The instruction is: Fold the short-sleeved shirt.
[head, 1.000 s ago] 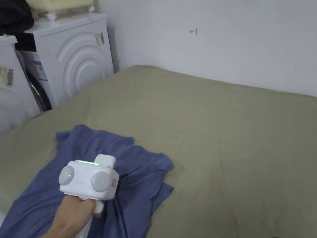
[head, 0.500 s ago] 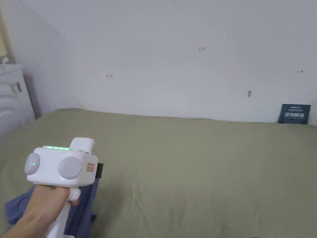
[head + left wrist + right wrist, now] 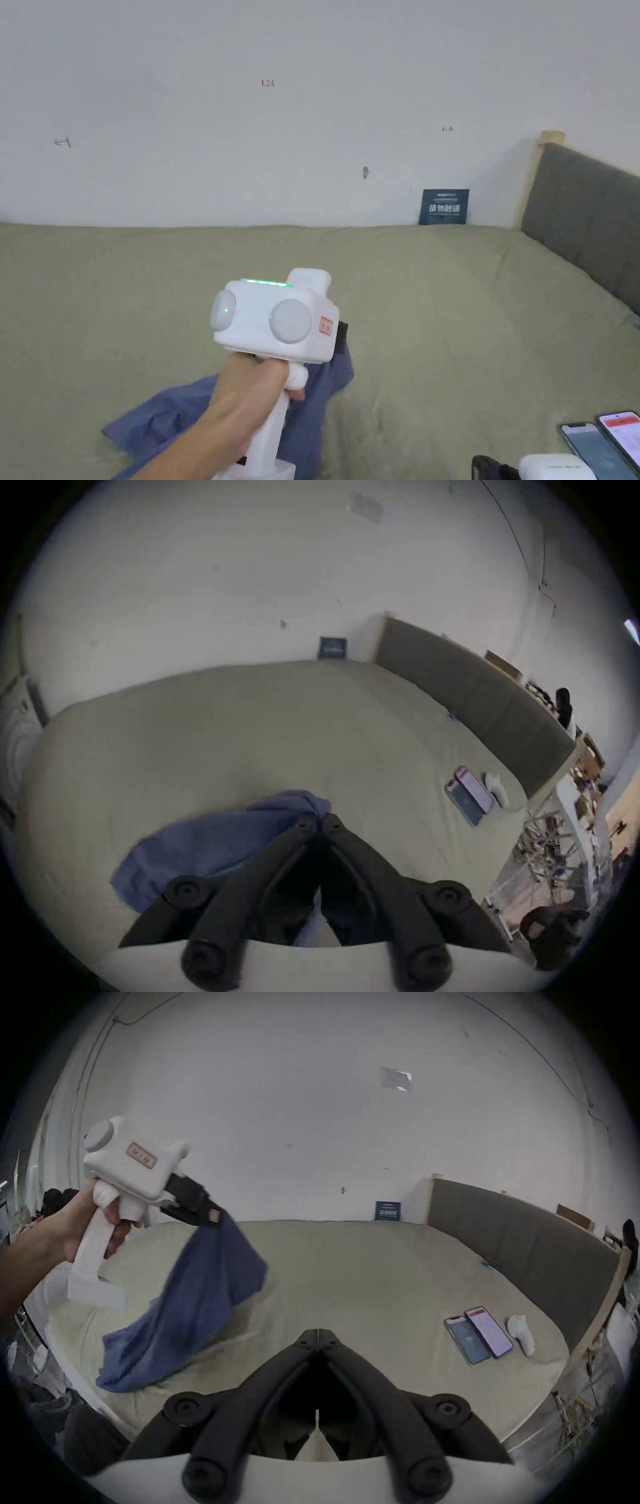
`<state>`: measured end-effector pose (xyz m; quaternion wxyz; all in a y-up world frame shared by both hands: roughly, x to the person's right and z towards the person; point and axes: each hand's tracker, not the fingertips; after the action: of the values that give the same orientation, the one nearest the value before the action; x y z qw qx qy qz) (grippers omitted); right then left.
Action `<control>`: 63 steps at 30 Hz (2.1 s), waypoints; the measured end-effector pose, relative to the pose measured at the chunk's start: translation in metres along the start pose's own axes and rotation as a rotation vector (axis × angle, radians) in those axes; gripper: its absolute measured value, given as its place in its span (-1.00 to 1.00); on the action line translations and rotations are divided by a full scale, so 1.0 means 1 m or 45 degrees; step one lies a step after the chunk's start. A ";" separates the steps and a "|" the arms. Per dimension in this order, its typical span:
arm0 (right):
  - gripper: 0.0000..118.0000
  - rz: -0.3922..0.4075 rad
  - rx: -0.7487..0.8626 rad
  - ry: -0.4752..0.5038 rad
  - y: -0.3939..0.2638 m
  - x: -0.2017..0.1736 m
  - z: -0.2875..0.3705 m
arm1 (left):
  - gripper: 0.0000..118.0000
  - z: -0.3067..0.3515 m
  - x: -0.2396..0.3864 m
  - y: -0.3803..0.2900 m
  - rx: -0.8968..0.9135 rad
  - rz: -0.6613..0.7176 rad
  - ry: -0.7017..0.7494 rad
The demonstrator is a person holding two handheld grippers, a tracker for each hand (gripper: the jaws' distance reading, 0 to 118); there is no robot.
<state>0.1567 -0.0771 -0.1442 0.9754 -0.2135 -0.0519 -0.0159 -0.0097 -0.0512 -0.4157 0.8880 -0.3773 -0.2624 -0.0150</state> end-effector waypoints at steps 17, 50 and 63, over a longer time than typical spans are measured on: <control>-1.00 -0.044 -0.107 -0.011 -0.017 0.003 -0.033 | 0.88 0.016 -0.070 -0.094 0.014 0.084 0.147; -1.00 0.144 -0.090 0.171 -0.016 -0.081 -0.029 | 0.97 0.093 -0.288 -0.236 -0.316 0.473 0.660; -1.00 0.091 -0.210 0.122 -0.022 -0.054 -0.071 | -0.95 0.109 -0.255 -0.234 -0.252 0.397 0.530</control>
<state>0.1084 -0.1267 -0.2051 0.9558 -0.2939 0.0041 0.0044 -0.3317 -0.1883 -0.3200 0.8733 -0.4868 -0.0102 0.0190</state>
